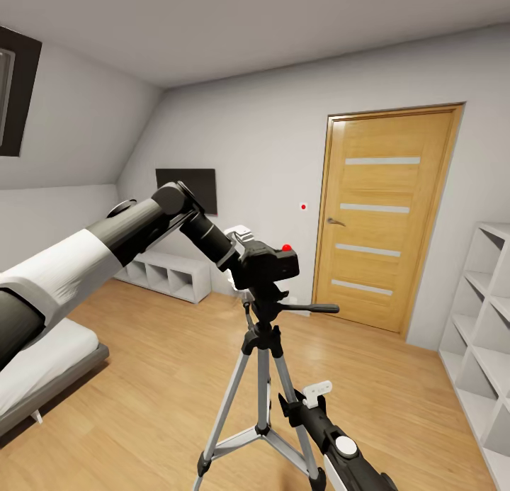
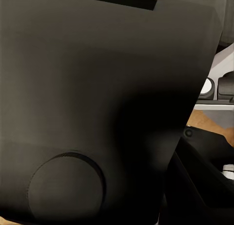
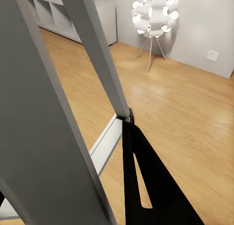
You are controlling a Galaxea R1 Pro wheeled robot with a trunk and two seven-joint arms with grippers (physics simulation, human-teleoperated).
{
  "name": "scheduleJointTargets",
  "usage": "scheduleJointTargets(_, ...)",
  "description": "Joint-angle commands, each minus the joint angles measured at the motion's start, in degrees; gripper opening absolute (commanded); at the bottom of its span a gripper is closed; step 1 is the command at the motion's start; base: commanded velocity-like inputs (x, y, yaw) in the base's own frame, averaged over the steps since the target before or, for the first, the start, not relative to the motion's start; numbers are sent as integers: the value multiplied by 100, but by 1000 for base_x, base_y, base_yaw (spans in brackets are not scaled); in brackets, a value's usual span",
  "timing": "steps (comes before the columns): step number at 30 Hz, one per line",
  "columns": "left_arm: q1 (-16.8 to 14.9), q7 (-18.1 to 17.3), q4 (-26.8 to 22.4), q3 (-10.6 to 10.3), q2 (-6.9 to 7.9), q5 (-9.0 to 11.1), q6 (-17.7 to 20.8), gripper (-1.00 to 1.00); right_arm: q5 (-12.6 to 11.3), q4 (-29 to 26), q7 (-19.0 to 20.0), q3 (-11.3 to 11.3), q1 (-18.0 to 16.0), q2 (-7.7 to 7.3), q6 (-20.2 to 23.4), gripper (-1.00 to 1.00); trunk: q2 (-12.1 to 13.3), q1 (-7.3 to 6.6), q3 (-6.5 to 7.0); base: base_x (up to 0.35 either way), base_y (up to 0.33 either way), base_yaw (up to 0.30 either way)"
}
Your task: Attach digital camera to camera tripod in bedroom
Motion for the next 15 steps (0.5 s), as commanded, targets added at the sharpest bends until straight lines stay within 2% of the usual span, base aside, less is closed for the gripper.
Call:
scheduleJointTargets(1,-7,-15,0,-18,4,12,44,-100,93,154,7,13,4,2,-16,-100,-1,4,-5,0,0,0)
scheduleJointTargets(15,-7,-8,18,-30,4,5,44,-100,93,154,7,13,4,2,-18,-100,-1,4,-5,0,0,0)
